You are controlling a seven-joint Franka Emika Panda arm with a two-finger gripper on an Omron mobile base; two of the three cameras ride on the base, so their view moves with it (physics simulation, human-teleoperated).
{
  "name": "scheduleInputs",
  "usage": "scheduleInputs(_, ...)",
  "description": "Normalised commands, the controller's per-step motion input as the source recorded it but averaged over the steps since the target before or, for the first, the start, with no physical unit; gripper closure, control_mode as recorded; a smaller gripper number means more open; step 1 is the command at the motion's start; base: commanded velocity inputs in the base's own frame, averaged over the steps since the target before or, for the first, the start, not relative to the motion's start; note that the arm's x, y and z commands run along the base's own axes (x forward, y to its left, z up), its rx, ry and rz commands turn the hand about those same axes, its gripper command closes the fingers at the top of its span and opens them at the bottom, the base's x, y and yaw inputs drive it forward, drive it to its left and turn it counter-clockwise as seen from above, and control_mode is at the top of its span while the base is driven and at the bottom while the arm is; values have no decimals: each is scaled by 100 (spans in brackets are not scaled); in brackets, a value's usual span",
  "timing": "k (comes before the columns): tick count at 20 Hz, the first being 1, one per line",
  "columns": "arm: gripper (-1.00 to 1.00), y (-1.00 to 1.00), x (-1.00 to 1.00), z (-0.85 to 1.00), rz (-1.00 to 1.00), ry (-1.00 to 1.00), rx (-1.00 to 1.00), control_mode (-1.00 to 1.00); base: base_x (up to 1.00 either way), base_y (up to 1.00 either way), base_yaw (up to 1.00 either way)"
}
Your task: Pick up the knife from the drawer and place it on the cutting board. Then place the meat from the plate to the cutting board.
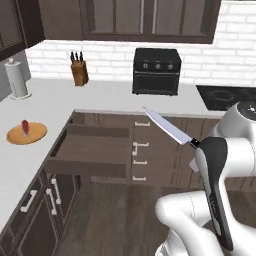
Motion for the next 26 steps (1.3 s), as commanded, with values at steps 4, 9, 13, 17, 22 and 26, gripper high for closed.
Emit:
scheduleInputs(4,100,0,0,0,0,0,0,100,-57,-22,90)
scheduleInputs(9,100,0,0,0,0,0,0,100,-48,-24,94)
scheduleInputs(13,100,0,0,0,0,0,0,100,-47,6,84)
scheduleInputs(17,100,0,0,0,0,0,0,100,-45,32,73)
scheduleInputs(22,100,0,0,0,0,0,0,100,-16,95,15)
scheduleInputs(26,100,0,0,0,0,0,0,100,0,100,15)
